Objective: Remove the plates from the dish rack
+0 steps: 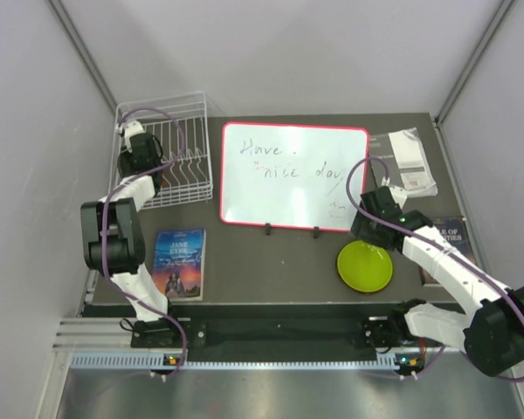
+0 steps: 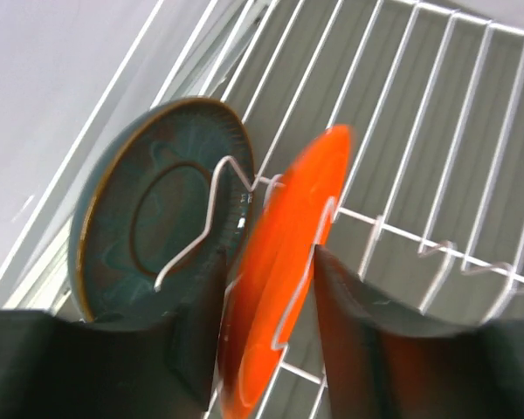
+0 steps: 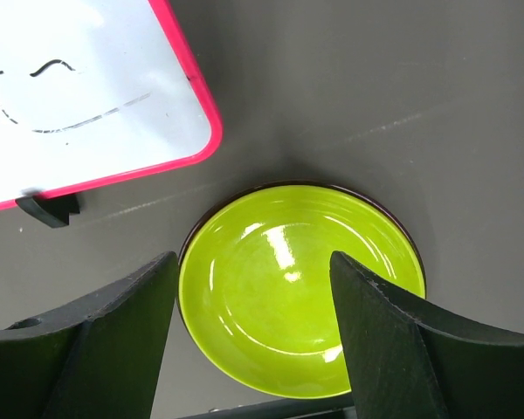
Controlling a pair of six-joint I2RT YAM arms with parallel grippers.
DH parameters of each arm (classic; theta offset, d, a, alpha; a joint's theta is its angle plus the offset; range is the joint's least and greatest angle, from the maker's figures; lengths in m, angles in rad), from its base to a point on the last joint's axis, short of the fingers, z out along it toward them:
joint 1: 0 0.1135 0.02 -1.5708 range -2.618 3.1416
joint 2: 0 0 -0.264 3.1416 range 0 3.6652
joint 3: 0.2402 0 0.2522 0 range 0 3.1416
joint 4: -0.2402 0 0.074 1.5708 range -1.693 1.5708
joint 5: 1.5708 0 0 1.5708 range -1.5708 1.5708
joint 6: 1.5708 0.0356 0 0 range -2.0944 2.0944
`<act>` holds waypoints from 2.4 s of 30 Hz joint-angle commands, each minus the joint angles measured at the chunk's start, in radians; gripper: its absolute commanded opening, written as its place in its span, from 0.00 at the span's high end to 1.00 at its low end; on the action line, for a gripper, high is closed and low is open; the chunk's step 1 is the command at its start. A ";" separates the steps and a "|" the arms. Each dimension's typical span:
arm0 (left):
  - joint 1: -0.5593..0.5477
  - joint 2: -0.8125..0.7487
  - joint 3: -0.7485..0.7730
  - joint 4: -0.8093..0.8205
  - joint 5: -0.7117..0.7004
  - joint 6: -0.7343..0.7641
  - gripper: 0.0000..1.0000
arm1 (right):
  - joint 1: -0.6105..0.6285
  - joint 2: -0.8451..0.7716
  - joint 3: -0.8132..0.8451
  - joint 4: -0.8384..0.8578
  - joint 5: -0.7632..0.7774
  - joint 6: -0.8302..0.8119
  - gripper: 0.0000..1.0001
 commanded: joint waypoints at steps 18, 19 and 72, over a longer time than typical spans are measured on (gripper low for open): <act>0.007 -0.155 0.010 -0.023 0.004 0.071 1.00 | -0.004 0.154 0.129 0.133 -0.012 -0.097 0.30; 0.009 -0.169 0.007 -0.025 0.007 0.083 1.00 | -0.004 0.163 0.137 0.134 -0.014 -0.102 0.30; -0.709 -0.351 -0.320 0.359 0.911 -0.607 1.00 | 0.053 -0.164 -0.080 0.653 -0.595 -0.021 0.28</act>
